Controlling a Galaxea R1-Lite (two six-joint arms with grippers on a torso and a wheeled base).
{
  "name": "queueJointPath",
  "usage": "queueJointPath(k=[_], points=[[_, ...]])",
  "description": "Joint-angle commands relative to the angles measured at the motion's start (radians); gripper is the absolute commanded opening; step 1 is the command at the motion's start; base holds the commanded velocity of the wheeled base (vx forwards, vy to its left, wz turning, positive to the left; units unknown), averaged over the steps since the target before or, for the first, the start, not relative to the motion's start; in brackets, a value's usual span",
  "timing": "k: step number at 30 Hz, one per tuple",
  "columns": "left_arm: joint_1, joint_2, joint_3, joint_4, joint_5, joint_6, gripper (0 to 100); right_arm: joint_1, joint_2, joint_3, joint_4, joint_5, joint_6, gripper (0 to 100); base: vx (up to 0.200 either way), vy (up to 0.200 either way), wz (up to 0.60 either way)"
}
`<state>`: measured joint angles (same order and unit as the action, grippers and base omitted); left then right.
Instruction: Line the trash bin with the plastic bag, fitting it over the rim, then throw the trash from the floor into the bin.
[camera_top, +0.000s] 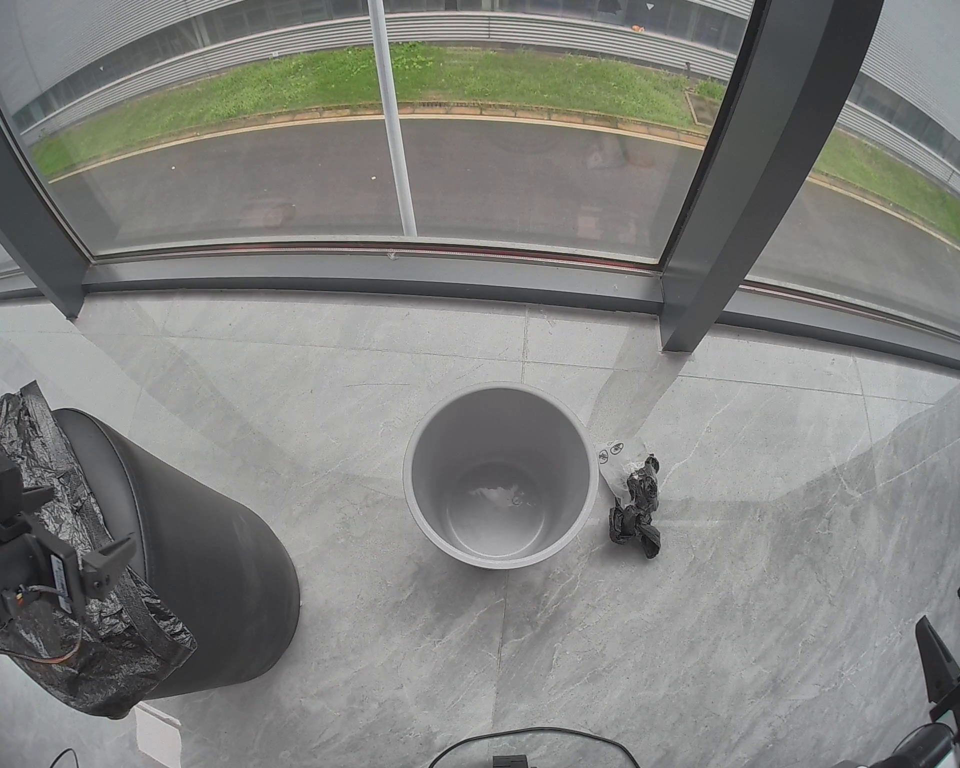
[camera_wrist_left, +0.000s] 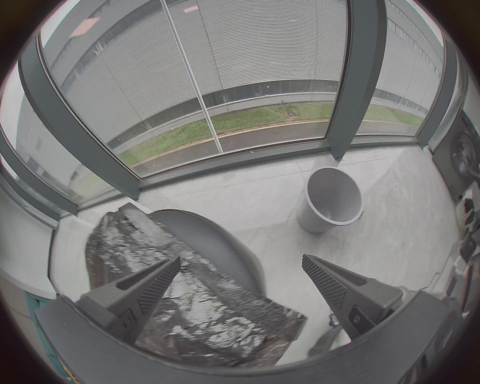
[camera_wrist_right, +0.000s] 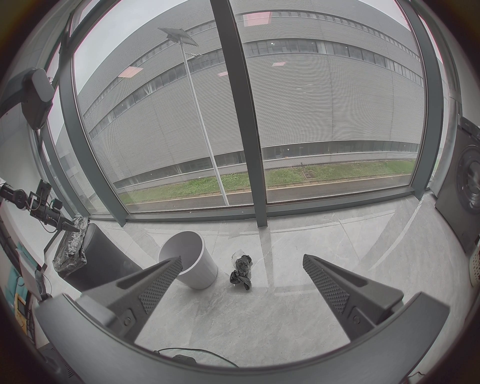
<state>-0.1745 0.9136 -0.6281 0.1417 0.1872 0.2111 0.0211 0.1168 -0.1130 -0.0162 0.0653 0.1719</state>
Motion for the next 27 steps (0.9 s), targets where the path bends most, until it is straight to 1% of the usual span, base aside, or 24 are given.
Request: queueJointPath(k=[1,2,4,5,7,9,11,14,15,18,20,23,27], points=[[-0.203,0.177,-0.032,0.002,0.130,-0.157,100,-0.001,0.003,0.015,0.001,0.001,0.000,100,0.000,0.000,0.00],[-0.232,0.189,-0.025,-0.007,0.204,-0.171,100,-0.001,0.003,0.016,0.001,0.001,0.000,100,0.000,0.000,0.00],[-0.332,0.209,-0.002,-0.017,0.423,-0.197,100,-0.001,0.003,0.018,-0.001,0.001,0.000,100,0.000,0.000,0.00],[-0.375,0.211,0.008,-0.028,0.491,-0.214,100,-0.001,0.003,0.018,-0.001,0.001,0.000,100,0.000,0.000,0.00],[-0.493,0.218,0.033,-0.083,0.649,-0.257,100,-0.001,0.000,0.018,-0.001,-0.001,0.000,100,0.000,0.000,0.00],[-0.487,0.220,0.045,-0.114,0.710,-0.256,100,-0.001,-0.002,0.018,-0.001,-0.001,0.000,100,0.000,0.000,0.00],[-0.458,0.215,0.056,-0.126,0.722,-0.245,100,0.000,-0.005,0.018,-0.001,-0.004,0.000,100,0.000,0.000,0.00],[-0.454,0.202,0.093,-0.125,0.722,-0.236,100,0.000,-0.002,0.018,-0.001,-0.004,0.001,100,0.000,0.000,0.00],[-0.459,0.191,0.136,-0.126,0.722,-0.229,100,-0.001,-0.006,0.019,-0.001,-0.002,0.001,100,0.000,0.000,0.00],[-0.485,0.162,0.192,-0.128,0.718,-0.234,100,0.000,-0.005,0.021,-0.001,-0.005,0.001,100,0.000,0.000,0.00],[-0.502,0.133,0.211,-0.129,0.704,-0.239,100,0.000,-0.002,0.021,-0.001,-0.005,0.001,100,0.000,0.000,0.00],[-0.507,0.105,0.234,-0.128,0.670,-0.242,100,0.000,-0.003,0.022,-0.001,-0.004,0.001,100,0.000,0.000,0.00],[-0.507,0.119,0.248,-0.136,0.667,-0.268,100,0.000,0.000,0.024,-0.001,0.001,0.001,100,0.000,0.000,0.00]])
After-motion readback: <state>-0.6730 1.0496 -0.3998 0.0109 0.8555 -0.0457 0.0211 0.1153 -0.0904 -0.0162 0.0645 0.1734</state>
